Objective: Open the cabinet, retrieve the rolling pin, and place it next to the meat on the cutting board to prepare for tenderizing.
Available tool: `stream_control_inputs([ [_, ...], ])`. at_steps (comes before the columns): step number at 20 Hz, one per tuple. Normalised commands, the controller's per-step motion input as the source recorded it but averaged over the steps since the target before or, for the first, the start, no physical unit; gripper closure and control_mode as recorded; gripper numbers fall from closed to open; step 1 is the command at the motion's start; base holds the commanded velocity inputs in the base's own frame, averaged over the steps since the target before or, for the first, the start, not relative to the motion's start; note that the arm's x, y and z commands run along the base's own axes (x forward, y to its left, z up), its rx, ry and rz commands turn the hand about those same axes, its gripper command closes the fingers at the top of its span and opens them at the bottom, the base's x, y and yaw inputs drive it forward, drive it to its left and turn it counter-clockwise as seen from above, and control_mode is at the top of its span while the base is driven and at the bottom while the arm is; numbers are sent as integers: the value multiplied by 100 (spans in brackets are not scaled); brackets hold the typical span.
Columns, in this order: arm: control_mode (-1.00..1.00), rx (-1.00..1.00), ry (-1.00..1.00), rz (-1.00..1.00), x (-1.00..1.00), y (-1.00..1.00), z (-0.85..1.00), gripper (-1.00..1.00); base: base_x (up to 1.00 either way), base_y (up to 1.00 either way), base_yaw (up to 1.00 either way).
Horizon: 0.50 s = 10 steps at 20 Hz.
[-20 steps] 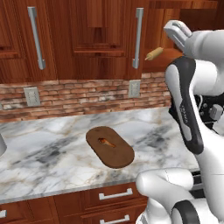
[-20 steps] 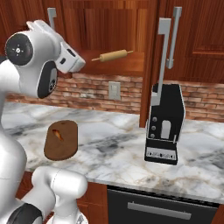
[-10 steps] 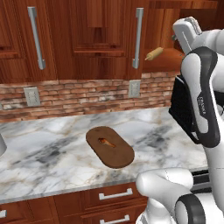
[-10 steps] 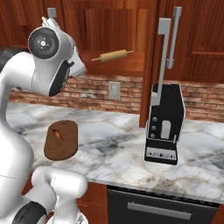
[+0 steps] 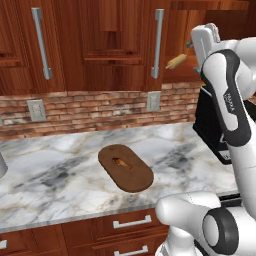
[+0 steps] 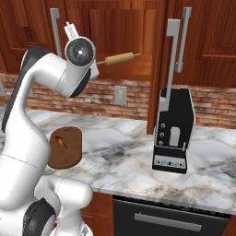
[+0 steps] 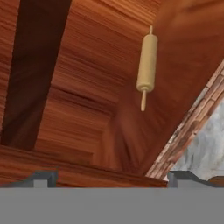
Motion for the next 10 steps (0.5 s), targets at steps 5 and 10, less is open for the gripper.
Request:
stream_control_inputs([
  [5,-100,6,7,8,54,1,-9,-100,0,0,0],
  [10,-100,-1,8,3,33,9,-8,-100,0,0,0],
])
